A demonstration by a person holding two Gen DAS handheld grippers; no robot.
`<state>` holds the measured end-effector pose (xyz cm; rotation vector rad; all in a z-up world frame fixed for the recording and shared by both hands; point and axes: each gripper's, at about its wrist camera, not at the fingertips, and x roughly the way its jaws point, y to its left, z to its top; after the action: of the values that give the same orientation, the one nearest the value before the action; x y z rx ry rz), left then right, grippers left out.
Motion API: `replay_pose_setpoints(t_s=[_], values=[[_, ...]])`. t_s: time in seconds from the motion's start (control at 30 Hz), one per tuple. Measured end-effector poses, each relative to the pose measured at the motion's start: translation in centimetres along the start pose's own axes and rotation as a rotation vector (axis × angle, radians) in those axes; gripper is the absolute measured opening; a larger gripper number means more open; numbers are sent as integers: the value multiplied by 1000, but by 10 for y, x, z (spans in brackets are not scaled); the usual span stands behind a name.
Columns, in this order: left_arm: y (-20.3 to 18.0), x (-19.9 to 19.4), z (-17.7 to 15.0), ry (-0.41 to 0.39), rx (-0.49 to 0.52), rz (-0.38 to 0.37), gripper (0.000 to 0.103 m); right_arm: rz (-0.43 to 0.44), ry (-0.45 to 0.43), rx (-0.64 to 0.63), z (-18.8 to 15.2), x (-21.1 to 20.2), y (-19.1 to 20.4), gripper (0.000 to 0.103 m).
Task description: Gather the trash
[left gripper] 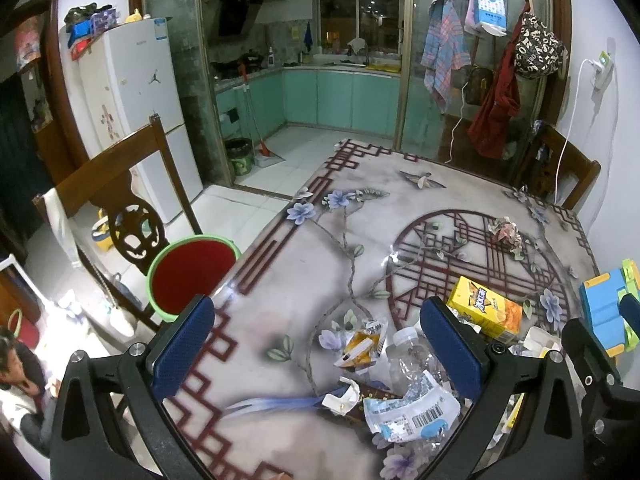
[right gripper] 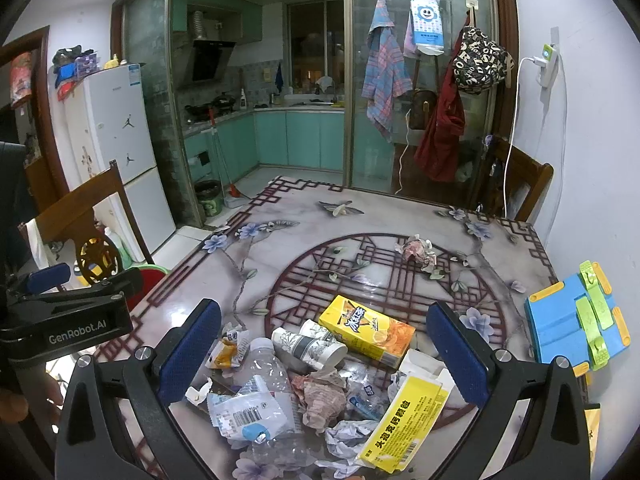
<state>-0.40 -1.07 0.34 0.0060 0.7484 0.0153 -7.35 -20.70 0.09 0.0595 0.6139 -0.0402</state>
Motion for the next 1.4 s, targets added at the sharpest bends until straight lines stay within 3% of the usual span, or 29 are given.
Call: replay_pose_setpoints(t_s=[0.43,0.7,0.9,1.03,1.17,1.27,1.4], values=[[-6,1,2,-5,8,-1,103,-3,0,8,-2,6,-6,103],[-12,5,6,-6,6,-6,103,46,42,74,-8,19,-19,103],[-16,11,7,4,19,-13,103,94,143,138,-25,40,-28,103],[-16,24,4,68,17,-79,103,108,206,169,-39,56,-34,103],[-13,43,-4,131,40,-50,103,95,242,144,-43,67,-37,103],[-9,65,-19,240,38,-83,103,87,282,144,-43,79,-42,103],[1,78,-38,298,15,-85,102,66,350,26,-37,105,-35,103]])
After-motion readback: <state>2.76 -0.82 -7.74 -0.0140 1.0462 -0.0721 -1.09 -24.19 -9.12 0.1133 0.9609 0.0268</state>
